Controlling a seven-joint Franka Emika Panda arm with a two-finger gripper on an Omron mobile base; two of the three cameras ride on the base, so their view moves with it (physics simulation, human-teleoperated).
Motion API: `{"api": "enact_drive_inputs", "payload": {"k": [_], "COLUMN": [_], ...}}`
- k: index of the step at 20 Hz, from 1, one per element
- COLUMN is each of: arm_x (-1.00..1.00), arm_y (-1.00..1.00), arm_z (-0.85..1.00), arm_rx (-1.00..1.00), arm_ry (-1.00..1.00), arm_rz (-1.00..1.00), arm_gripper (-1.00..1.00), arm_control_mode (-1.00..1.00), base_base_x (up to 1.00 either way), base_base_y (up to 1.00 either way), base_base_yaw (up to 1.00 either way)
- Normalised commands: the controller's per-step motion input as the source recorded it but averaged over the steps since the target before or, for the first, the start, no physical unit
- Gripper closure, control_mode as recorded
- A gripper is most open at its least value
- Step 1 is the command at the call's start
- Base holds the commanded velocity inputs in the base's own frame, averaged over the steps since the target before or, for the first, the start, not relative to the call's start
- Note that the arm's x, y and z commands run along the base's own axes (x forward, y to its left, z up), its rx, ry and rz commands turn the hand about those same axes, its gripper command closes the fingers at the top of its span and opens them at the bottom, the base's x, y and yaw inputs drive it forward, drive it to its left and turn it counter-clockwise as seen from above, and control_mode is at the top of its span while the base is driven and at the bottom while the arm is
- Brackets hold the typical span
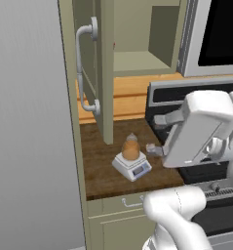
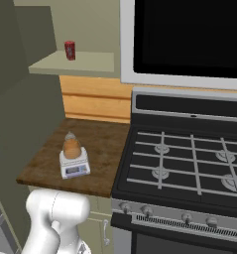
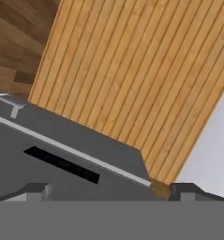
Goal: Pick the honey bottle and place it on the digital scale for weighing, and close the cabinet.
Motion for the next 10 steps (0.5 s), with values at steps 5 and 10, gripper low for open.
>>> {"api": "enact_drive_inputs", "payload": {"k": [5,10], "arm_x": [0.00,0.00], "arm_y": [0.74,0.55], "arm_z": [-0.15,-0.38], "arm_rx": [0.00,0.02], "arm_ry": [-0.01,-0.19], "arm_rz": [-0.16,-0.39], "arm_gripper": [-1.00,-1.00], "arm_control_mode": [-1.00,-1.00], "base_base_x": [0.00,0.00], "base_base_y": [0.00,0.00], "base_base_yaw": [0.00,0.00]}}
